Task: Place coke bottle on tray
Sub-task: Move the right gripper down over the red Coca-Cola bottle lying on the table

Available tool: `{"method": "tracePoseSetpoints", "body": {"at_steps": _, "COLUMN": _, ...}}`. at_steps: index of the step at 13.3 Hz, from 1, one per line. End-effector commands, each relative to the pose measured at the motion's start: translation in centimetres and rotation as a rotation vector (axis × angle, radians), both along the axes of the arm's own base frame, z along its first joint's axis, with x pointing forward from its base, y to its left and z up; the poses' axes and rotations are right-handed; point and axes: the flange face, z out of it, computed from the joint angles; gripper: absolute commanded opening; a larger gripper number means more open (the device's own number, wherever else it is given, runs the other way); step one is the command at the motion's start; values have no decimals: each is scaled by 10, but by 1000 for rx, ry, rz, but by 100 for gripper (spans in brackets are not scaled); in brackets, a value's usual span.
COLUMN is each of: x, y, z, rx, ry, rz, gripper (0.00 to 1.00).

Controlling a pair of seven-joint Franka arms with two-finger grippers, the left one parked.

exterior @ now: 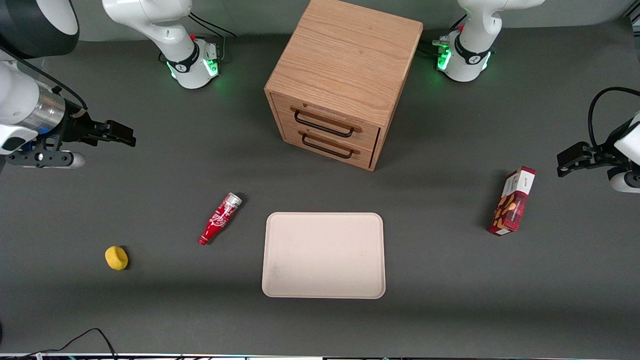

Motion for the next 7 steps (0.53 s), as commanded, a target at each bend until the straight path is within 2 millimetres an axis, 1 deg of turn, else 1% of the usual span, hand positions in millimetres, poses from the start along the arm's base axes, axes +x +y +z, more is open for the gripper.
{"method": "tracePoseSetpoints", "body": {"at_steps": 1, "x": -6, "y": -2, "z": 9, "rx": 17, "ry": 9, "rz": -8, "gripper": 100}}
{"method": "tracePoseSetpoints", "body": {"at_steps": 4, "x": -4, "y": 6, "z": 8, "rx": 7, "ry": 24, "rz": 6, "gripper": 100}}
{"method": "tracePoseSetpoints", "body": {"at_steps": 5, "x": 2, "y": 14, "z": 6, "rx": 4, "ry": 28, "rz": 2, "gripper": 100}}
{"method": "tracePoseSetpoints", "body": {"at_steps": 7, "x": 23, "y": 33, "z": -16, "rx": -9, "ry": 51, "rz": -62, "gripper": 100}}
